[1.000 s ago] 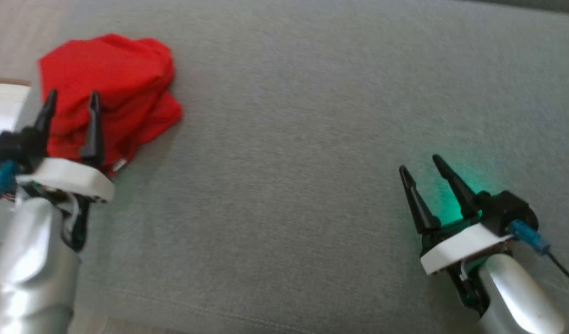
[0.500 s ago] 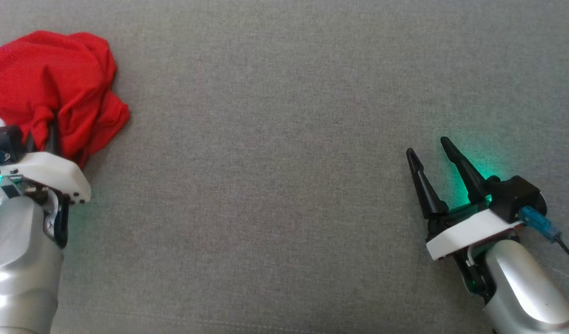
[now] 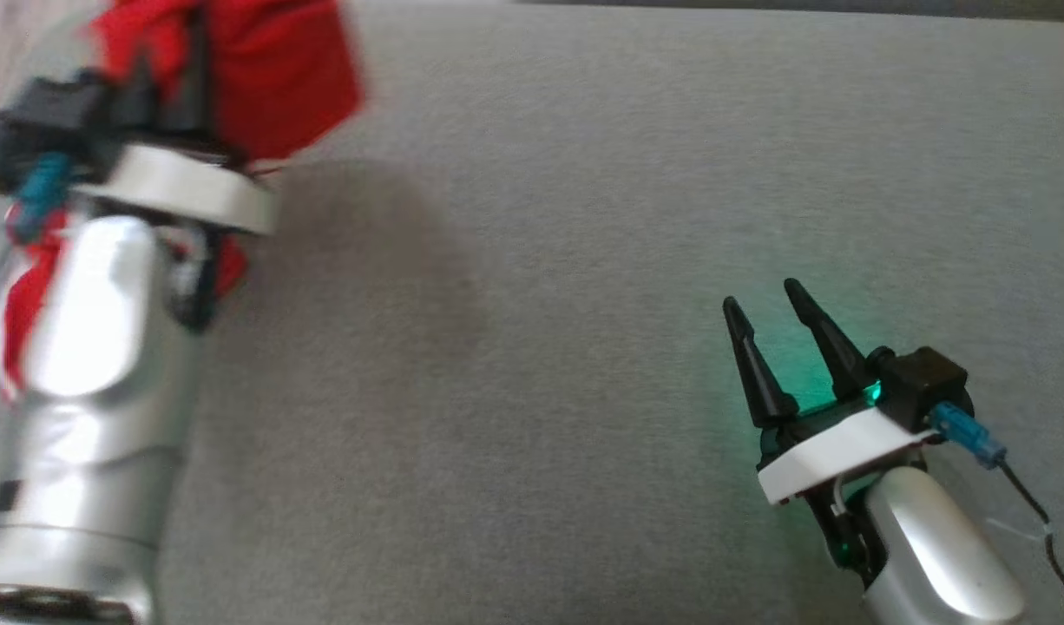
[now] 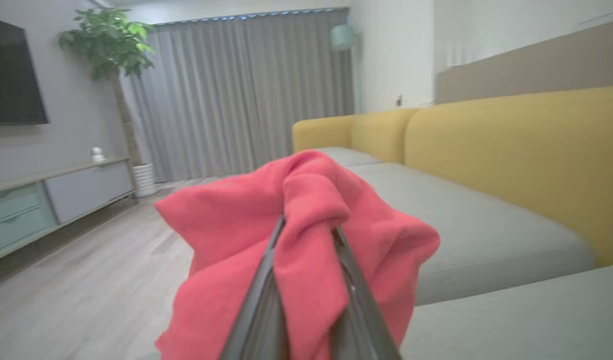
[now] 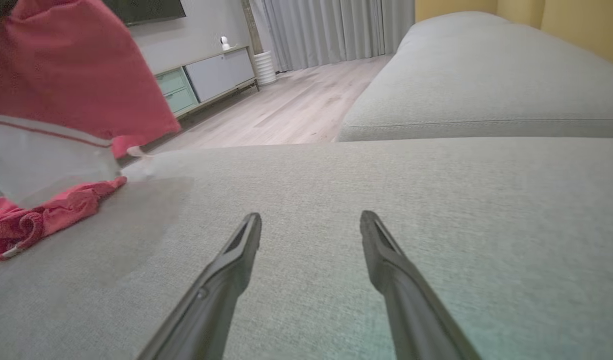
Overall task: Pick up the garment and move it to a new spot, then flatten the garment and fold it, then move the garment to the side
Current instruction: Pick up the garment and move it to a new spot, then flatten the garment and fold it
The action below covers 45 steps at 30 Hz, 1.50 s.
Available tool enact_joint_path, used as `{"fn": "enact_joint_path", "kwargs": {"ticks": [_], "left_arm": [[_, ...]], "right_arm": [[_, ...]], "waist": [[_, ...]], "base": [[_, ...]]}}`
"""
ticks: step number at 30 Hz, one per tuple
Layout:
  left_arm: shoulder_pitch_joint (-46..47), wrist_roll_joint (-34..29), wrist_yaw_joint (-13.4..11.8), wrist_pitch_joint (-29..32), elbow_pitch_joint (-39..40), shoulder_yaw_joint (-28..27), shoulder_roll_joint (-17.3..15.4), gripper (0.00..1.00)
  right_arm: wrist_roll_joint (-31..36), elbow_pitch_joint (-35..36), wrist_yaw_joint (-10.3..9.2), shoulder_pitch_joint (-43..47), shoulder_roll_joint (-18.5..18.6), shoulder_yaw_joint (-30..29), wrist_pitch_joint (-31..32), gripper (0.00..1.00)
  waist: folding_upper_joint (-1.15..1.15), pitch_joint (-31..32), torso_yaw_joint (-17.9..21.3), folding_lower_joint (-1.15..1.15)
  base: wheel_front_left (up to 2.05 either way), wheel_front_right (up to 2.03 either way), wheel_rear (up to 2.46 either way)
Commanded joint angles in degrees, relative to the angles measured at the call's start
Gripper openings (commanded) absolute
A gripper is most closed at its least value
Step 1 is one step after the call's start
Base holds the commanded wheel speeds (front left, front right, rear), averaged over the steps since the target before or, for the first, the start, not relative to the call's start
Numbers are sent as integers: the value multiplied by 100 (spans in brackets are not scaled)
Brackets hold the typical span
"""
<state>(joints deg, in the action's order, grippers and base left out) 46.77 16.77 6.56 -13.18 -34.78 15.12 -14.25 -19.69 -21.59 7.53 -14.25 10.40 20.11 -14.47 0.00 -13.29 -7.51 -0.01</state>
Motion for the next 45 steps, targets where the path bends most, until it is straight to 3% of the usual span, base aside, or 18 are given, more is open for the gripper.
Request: {"fn": "enact_joint_path", "kwargs": {"ticks": [1,7,14,15,16,23,33,39,45], "left_arm": [[184,106,37,-8,369,8,29,0],[-21,420,70,34,823,539,769,0],[-430,653,65,-32,598,1187,1091,0],[-513,673,17,-58,533,1267,1107,22],[-596,683,-26,-82,458,1352,1117,100],[-1311,672,-561,-177,191,1246,1127,100],[-3283,-23,-949,-181,1395,-120,622,100],[-4452,-308,-778,-181,1914,-708,778,100],[-4924,-503,-556,-181,2050,-991,1013,100]], "right_arm": [[-51,108,-4,120,-39,98,-52,100],[-75,91,-4,185,-116,105,-52,100],[-104,73,-4,195,-205,193,-52,100],[-109,69,-4,199,-212,210,-52,100],[-115,64,-4,205,-218,219,-52,100],[-118,66,-4,283,-211,26,-52,100],[-14,66,-4,584,-242,-261,-52,100],[8,39,-4,819,-286,-330,-52,100],[24,6,-4,895,-282,-297,-52,100]], "waist": [[0,209,318,1],[0,313,919,1],[0,347,1394,1],[0,355,1442,1],[0,363,1478,1],[0,509,1461,1],[0,972,1085,1],[0,1182,933,1],[0,1183,892,1]], "base": [[0,0,0],[0,0,0],[0,0,0],[0,0,0],[0,0,0],[0,0,0],[0,0,0],[0,0,0],[0,0,0]]}}
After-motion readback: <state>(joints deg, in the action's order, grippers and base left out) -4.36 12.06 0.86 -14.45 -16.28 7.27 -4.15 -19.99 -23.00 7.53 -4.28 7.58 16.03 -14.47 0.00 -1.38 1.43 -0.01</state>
